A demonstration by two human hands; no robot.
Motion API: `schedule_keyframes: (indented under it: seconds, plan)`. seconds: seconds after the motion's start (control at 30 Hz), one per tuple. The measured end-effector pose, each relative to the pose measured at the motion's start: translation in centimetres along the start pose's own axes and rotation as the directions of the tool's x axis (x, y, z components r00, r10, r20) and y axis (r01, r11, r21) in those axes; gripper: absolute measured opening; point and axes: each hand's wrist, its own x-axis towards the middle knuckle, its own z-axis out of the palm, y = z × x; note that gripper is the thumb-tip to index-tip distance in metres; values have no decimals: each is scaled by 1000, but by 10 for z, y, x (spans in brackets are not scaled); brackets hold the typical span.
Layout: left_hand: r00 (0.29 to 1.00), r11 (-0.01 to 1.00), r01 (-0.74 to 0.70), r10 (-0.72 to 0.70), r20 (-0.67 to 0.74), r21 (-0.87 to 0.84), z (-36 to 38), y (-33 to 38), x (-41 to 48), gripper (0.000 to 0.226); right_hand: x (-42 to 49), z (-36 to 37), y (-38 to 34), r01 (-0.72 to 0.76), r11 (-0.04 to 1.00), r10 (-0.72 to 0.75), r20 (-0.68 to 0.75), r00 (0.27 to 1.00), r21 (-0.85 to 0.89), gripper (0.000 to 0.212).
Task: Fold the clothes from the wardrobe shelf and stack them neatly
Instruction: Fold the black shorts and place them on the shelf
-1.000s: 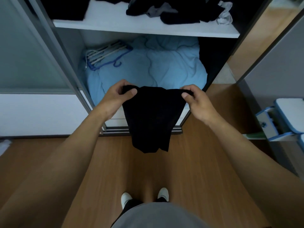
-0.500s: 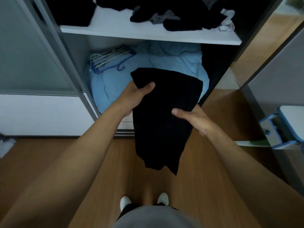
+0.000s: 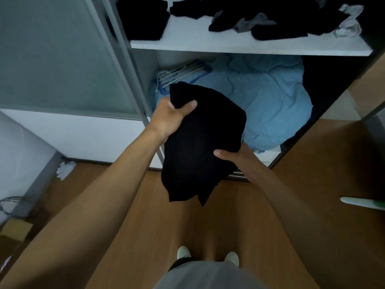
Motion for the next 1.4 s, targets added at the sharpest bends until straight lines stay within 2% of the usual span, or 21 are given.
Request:
schedule_keyframes:
  seconds: [0.1,0.2,0.27,0.3,0.37,0.47,0.57,0.67,0.77,0.8,0.9,0.97,1.03,1.1,1.2,1.33,1.4]
  plan:
    - [999,998,40,-42,-32,-57,-13,-3,3,19,5,8,-3,-5,1000,4,1,1000,22,55]
    - [993,991,103,-107,-50,-84,-31,-9,11,23,8,12,-13,-21,983,13,46,999,183,62]
    - [987,986,145,-150,-58,-84,-39,-19,16,23,8,15,-19,-75,970,56,86,995,231,71]
    - [981,979,173,-180,-66,-106,-41,-25,19,26,7,17,-22,-98,964,78,91,993,247,70]
    - [964,946,251,-264,-39,-206,-45,-42,21,37,2,17,-26,-121,949,100,83,991,292,52]
    - [907,836,420,-369,204,-353,-47,-79,12,54,-9,14,-26,-172,904,147,95,985,392,31]
    - [821,709,563,-420,387,-426,-39,-127,-11,61,-21,9,-22,-224,857,199,102,975,464,29]
    - [779,522,623,-347,522,-583,-21,-162,-36,56,-28,4,-13,-202,809,191,78,979,552,35]
    - [710,409,698,-291,641,-588,-11,-175,-54,69,-31,-2,-4,-159,777,178,29,984,610,37]
    - [700,436,703,-283,655,-562,-9,-175,-58,71,-32,-5,-1,-147,761,182,8,983,631,37]
    - [699,696,641,-356,621,-323,0,-162,-60,71,-31,-12,4,-159,741,225,-18,974,653,38]
    - [766,804,554,-390,511,-217,11,-147,-57,69,-29,-15,2,-185,749,255,-19,967,636,41]
    - [848,838,484,-379,371,-252,19,-134,-55,52,-26,-16,0,-206,773,276,-26,961,600,42]
    - [878,827,462,-376,297,-320,24,-124,-56,37,-23,-17,4,-210,847,279,-73,958,488,40]
    - [900,833,435,-390,195,-341,21,-116,-56,29,-24,-17,25,-249,935,292,-151,945,250,39]
    - [910,884,414,-405,89,-217,8,-114,-55,23,-22,-3,54,-259,963,268,-223,937,69,28]
    - [910,901,414,-407,77,-127,-2,-114,-54,24,-16,5,58,-243,969,243,-267,932,34,44]
